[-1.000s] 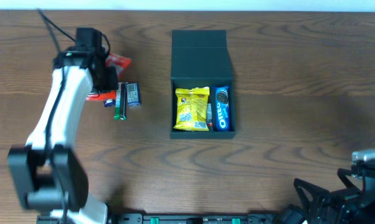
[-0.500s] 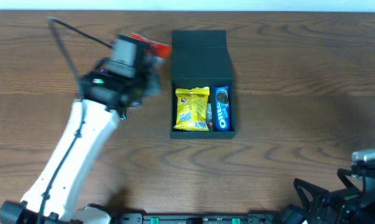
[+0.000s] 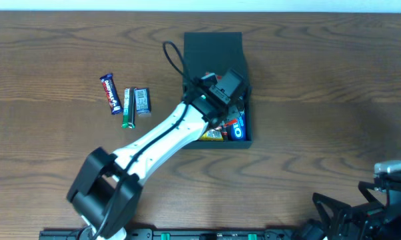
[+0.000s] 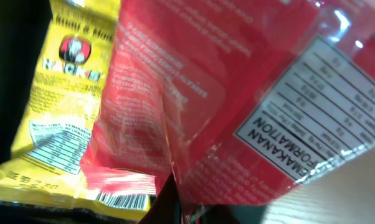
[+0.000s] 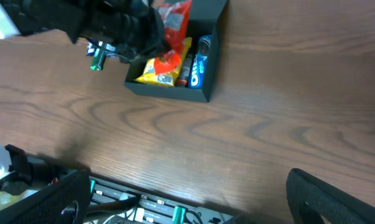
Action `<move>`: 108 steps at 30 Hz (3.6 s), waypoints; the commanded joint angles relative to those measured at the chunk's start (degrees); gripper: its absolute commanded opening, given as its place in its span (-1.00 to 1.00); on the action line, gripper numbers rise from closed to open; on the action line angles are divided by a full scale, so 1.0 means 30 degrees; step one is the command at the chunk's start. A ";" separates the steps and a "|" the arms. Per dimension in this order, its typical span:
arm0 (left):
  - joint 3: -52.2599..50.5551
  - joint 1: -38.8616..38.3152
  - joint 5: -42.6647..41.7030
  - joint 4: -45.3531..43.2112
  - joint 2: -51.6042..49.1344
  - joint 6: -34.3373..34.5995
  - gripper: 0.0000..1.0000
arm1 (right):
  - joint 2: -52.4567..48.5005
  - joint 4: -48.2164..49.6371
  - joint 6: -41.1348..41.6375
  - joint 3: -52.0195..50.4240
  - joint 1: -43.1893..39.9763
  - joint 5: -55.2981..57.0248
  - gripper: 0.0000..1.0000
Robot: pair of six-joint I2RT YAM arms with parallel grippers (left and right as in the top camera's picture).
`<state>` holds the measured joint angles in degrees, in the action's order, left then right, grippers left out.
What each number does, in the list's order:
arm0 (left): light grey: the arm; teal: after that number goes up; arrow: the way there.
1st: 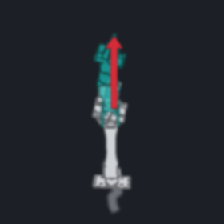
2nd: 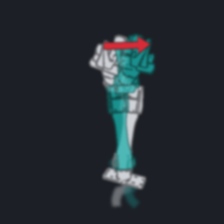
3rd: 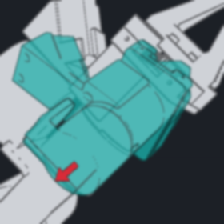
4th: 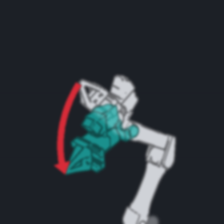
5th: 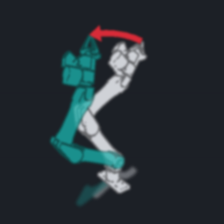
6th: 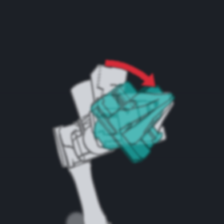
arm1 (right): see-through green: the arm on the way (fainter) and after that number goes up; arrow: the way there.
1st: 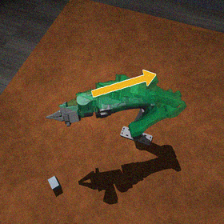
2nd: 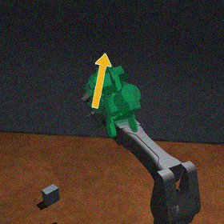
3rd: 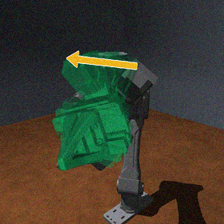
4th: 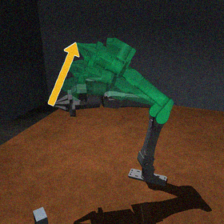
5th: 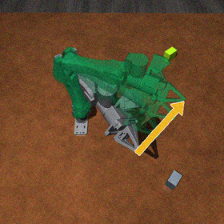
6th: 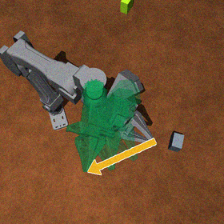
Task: Pack container
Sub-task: 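Lift the red packet and carry it into the box, then push the red packet down into the box with the left gripper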
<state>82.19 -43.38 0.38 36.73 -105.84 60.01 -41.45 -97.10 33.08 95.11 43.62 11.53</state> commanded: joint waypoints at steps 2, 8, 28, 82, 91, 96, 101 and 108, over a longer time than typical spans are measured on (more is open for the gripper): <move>0.0066 0.0066 0.0444 -0.0095 -0.0780 0.2353 -0.88 | 0.0095 -0.0058 0.0255 0.0007 -0.0153 0.0000 0.98; 0.0066 -0.0299 -0.0321 -0.0051 -0.0940 0.2433 -0.88 | 0.0095 -0.0058 0.0255 0.0007 -0.0153 0.0007 0.98; 0.0466 -0.1421 -0.0714 0.0794 -0.0605 -0.1843 0.25 | 0.0095 -0.0058 0.0248 0.0000 -0.0153 -0.0131 0.98; 0.1872 -0.0867 0.1778 0.0379 0.0386 -1.1825 -0.88 | 0.0095 -0.0051 0.0233 -0.1989 -0.0153 -0.0131 0.98; 0.0379 -0.0758 0.0809 0.0160 -0.1792 -1.1264 -0.88 | 0.0095 -0.0051 0.0233 -0.1989 -0.0153 -0.0131 0.98; 0.0372 -0.0765 -0.1115 -0.0109 -0.3570 -1.1271 -0.89 | 0.0095 -0.0051 0.0233 -0.1989 -0.0153 -0.0131 0.99; 0.0379 -0.0772 -0.2586 -0.1137 -0.4153 -1.1256 -0.88 | 0.0095 -0.0051 0.0233 -0.1989 -0.0153 -0.0138 0.99; 0.0408 -0.0765 -0.3978 -0.2317 -0.3468 -1.0695 -0.88 | 0.0095 -0.0051 0.0240 -0.1989 -0.0153 -0.0138 0.98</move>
<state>84.07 -45.32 -7.81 30.00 -115.15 27.14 -41.45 -97.10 33.50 89.34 43.62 10.92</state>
